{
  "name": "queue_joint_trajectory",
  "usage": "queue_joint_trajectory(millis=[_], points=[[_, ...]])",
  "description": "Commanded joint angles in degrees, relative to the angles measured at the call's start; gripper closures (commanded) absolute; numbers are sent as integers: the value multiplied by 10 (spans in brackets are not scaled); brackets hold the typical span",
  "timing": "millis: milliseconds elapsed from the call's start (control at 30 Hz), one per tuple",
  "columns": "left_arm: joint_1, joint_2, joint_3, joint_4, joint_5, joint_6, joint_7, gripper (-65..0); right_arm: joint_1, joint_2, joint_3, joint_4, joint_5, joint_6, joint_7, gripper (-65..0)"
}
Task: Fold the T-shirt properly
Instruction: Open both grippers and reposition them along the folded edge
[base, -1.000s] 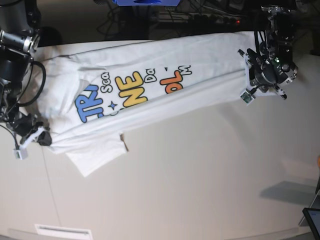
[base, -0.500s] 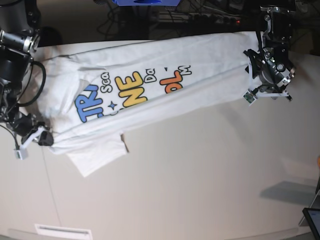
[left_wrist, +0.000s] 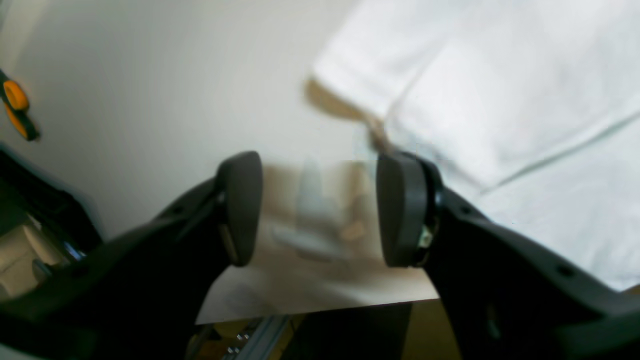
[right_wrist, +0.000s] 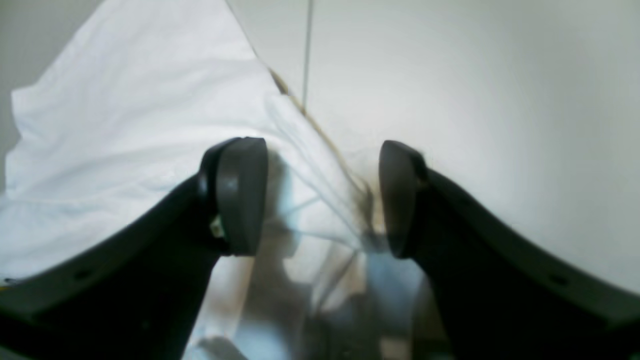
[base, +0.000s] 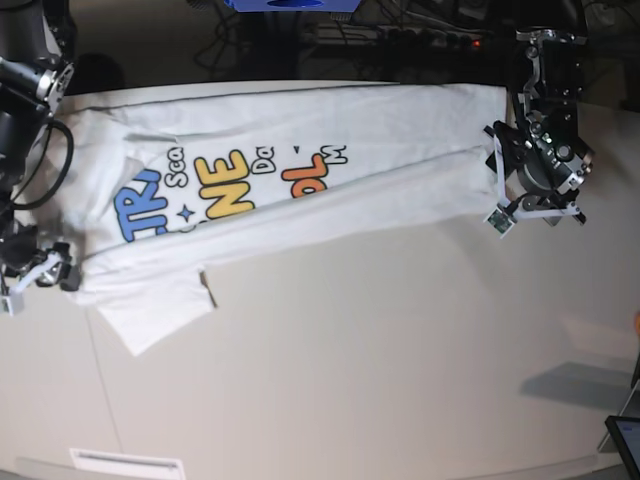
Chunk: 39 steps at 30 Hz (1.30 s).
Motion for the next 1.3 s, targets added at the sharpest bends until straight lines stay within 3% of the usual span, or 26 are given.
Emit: queue_joint_trajectory(millis=[0, 233, 300, 400, 533, 567, 633, 700, 800, 833, 967, 1067, 1267], points=[[-7, -9, -5, 8, 6, -3, 1, -358, 11, 11, 2, 23, 10, 5, 10, -348], [-40, -5, -7, 10, 6, -3, 1, -354, 8, 6, 4, 93, 10, 5, -6, -348], [-48, 11, -22, 10, 6, -3, 1, -354, 8, 1, 4, 122, 9, 5, -8, -348], [-58, 49, -77, 16, 3, -4, 1, -353, -12, -1, 2, 192, 9, -47, -6, -348], [-57, 94, -138, 46, -54, -4, 1, -344, -65, -8, -26, 332, 9, -50, -9, -347], [-47, 103, -151, 47, -71, -4, 1, -321, -87, -8, -43, 369, 9, -50, -9, -344], [-13, 117, -175, 49, -103, -4, -2, -186, -136, -8, -63, 431, 8, -51, -4, -321], [22, 138, -192, 47, -128, -4, -54, 0, -182, -8, -72, 475, 8, -52, 8, -225], [82, 158, -202, 48, -142, -4, -160, 0, -240, -9, -75, 496, -8, -53, 36, -25], [105, 161, -201, 48, -142, -4, -201, 0, -257, -12, -76, 499, -23, -53, 42, 0], [180, 163, -195, 46, -142, -4, -338, 0, -301, -51, -72, 500, -108, -53, 47, -6], [195, 180, -194, 42, -138, -4, -348, 0, -313, -91, -72, 499, -177, -53, 47, -4], [179, 179, -195, 6, -138, -4, -351, 0, -309, -170, -74, 484, -309, -51, 47, -4]])
